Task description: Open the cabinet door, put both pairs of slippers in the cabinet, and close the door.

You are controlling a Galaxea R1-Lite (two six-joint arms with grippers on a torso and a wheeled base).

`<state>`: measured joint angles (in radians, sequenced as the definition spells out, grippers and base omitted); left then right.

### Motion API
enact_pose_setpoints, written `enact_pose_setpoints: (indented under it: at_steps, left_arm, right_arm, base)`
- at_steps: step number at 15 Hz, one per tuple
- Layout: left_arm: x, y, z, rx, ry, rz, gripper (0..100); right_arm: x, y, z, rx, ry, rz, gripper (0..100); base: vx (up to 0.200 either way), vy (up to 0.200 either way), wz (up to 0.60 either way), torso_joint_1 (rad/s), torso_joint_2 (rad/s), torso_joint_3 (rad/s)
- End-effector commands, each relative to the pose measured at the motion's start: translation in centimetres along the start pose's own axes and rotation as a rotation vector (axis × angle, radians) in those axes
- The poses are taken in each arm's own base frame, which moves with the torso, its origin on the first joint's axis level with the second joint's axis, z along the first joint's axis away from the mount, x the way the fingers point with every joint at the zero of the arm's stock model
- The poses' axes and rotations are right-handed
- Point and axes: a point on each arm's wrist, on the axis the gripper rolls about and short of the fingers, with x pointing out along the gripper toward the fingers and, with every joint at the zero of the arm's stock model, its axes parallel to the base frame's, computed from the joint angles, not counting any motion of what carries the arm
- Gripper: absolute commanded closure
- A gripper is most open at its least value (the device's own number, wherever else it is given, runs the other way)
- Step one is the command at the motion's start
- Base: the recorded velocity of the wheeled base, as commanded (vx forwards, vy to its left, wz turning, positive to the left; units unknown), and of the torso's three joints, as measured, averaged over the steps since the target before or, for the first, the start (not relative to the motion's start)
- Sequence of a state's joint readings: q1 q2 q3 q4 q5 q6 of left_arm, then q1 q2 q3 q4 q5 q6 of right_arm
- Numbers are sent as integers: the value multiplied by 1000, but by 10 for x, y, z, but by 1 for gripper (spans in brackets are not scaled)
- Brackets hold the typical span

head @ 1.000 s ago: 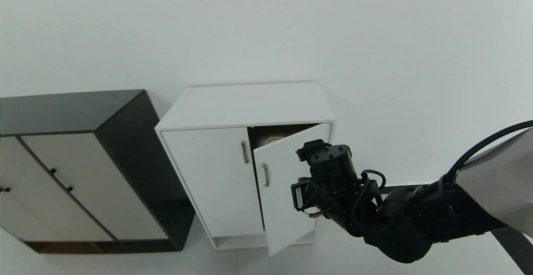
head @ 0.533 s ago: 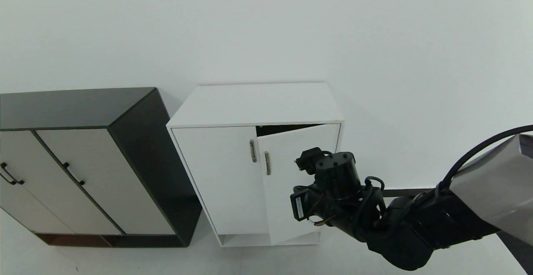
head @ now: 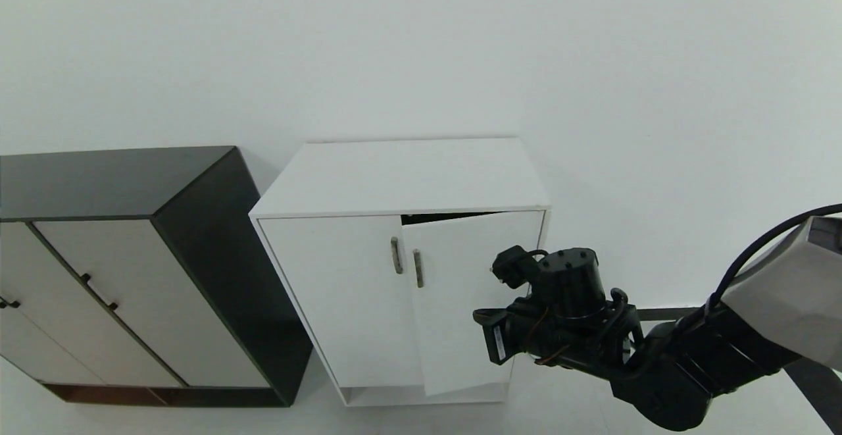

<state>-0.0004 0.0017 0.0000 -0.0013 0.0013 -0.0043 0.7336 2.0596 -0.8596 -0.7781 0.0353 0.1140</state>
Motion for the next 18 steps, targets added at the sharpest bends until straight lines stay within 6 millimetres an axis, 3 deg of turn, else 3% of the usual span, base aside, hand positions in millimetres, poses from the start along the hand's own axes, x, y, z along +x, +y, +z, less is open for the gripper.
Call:
enact_pose_setpoints:
  at_steps: [1,6,18]
  left_arm:
    - [0,0,0,0,0,1,100]
    - [0,0,0,0,0,1,100]
    - [0,0,0,3,0,-1,100]
  right_arm:
    - [2,0,-2,1,8,0,100]
    - [9,-1,-5,4,-6,3,100]
    - [38,-15,9,20,-68,-23,100]
  base:
    - [200,0,0,2,2,2]
    - [200,0,0,3,2,2]
    - [0,0,0,0,0,0]
